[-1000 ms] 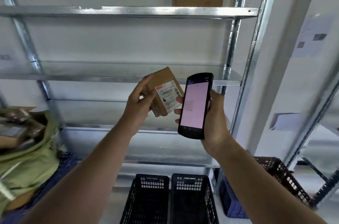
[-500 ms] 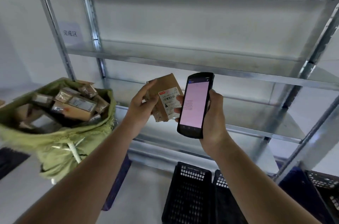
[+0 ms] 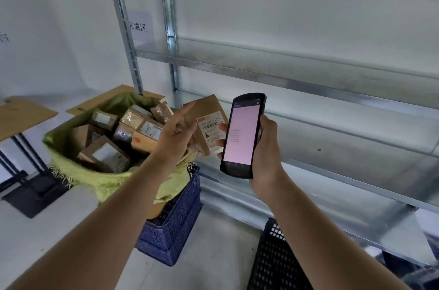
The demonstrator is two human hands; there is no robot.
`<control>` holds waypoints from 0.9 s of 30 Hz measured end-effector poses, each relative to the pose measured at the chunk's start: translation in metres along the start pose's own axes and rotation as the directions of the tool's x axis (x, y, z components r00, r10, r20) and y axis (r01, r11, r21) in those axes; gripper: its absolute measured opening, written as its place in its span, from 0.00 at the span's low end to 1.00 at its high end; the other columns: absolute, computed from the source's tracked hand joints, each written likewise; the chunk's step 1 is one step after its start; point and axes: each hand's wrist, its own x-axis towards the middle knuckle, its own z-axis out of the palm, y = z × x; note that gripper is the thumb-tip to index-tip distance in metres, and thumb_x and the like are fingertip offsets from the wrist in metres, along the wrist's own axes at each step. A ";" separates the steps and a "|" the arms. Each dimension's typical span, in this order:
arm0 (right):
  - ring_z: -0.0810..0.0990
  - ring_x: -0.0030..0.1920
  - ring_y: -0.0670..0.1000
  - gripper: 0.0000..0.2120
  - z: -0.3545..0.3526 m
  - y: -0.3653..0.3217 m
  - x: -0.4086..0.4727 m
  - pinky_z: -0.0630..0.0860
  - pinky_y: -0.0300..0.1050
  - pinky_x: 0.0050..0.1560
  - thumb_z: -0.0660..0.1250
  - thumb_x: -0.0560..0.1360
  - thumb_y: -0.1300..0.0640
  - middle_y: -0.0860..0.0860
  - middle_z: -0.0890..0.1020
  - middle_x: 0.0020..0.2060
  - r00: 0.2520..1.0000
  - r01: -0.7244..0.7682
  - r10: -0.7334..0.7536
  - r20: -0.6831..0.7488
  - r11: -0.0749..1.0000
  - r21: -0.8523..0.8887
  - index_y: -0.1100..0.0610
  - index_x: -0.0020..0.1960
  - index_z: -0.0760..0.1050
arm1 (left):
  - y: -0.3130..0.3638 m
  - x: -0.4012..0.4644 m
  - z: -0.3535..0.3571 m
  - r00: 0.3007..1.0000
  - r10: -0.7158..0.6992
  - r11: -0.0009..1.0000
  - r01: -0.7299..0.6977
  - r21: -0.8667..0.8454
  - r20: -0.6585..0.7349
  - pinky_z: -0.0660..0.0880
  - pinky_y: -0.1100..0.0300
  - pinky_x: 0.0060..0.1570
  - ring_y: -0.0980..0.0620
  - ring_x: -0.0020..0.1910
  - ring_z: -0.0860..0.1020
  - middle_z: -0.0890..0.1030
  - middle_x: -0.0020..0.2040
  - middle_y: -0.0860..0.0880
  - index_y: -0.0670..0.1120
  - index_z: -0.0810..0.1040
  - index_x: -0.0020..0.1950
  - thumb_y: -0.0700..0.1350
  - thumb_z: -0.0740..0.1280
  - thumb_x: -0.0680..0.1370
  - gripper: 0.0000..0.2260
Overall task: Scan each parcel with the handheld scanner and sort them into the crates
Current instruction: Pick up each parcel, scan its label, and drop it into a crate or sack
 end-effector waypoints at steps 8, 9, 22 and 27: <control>0.85 0.41 0.56 0.26 0.039 0.035 0.132 0.79 0.52 0.47 0.48 0.86 0.42 0.61 0.87 0.52 0.996 -0.087 0.087 0.036 0.996 0.003 0.53 0.55 0.82 | -0.053 0.112 -0.042 0.995 -0.051 0.997 0.055 0.045 -0.088 0.83 0.65 0.43 0.47 0.54 0.83 0.82 0.60 0.44 0.63 0.75 0.74 0.43 0.65 0.86 0.20; 0.85 0.41 0.57 0.26 0.045 0.039 0.148 0.79 0.52 0.48 0.48 0.87 0.41 0.62 0.87 0.52 0.995 -0.094 0.094 0.039 0.996 -0.006 0.53 0.56 0.82 | -0.059 0.127 -0.048 0.993 -0.067 0.996 0.072 0.048 -0.098 0.83 0.62 0.45 0.45 0.56 0.84 0.82 0.60 0.44 0.64 0.76 0.72 0.43 0.65 0.86 0.19; 0.84 0.45 0.59 0.25 0.147 0.083 0.282 0.80 0.50 0.48 0.49 0.86 0.41 0.58 0.88 0.49 0.980 -0.167 0.175 0.094 0.982 -0.088 0.53 0.62 0.80 | -0.095 0.249 -0.149 0.939 -0.224 0.966 0.250 0.070 -0.261 0.79 0.62 0.40 0.57 0.51 0.80 0.83 0.53 0.53 0.64 0.74 0.72 0.43 0.58 0.88 0.19; 0.84 0.45 0.59 0.27 0.193 0.108 0.316 0.80 0.52 0.46 0.49 0.86 0.40 0.59 0.86 0.49 0.983 -0.172 0.178 0.050 0.980 -0.098 0.57 0.63 0.78 | -0.116 0.285 -0.199 0.928 -0.300 0.944 0.321 0.070 -0.220 0.76 0.51 0.46 0.52 0.53 0.79 0.83 0.54 0.51 0.65 0.73 0.72 0.43 0.54 0.88 0.21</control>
